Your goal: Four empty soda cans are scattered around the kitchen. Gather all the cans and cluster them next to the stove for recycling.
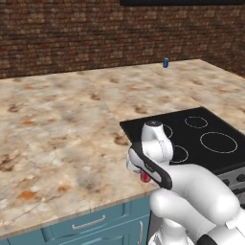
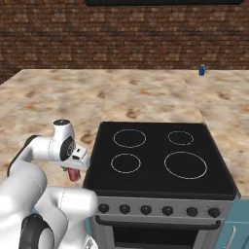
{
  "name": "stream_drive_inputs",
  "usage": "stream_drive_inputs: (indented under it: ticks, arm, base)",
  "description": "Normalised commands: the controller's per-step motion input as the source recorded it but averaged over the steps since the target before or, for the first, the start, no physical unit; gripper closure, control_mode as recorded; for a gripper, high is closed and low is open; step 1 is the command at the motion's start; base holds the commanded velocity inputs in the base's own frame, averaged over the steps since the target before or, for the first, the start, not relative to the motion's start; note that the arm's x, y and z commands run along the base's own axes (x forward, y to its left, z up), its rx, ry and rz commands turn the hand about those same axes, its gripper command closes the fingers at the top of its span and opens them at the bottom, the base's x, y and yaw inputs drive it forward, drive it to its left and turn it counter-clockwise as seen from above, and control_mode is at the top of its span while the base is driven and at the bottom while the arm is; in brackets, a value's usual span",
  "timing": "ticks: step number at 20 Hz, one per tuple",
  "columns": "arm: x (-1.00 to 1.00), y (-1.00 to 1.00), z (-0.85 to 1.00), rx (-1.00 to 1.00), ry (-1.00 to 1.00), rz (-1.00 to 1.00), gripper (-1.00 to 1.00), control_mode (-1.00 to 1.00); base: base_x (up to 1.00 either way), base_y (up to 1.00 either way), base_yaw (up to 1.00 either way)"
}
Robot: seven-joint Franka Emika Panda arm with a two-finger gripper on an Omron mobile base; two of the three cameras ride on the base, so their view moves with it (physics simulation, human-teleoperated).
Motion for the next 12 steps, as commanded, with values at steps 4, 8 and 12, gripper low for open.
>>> stream_drive_inputs:
  ticks: [4, 8, 12]
  arm:
    - [0.00, 0.00, 0.00, 0.00, 0.00, 0.00, 1.00, -1.00]
    - [0.00, 0.00, 0.00, 0.00, 0.00, 0.00, -1.00, -1.00]
    - [-0.03, 0.00, 0.00, 0.00, -0.01, 0.00, -1.00, -1.00]
  base:
    - [0.00, 0.00, 0.00]
    - [0.00, 0.00, 0.00]
    - [0.00, 0.00, 0.00]
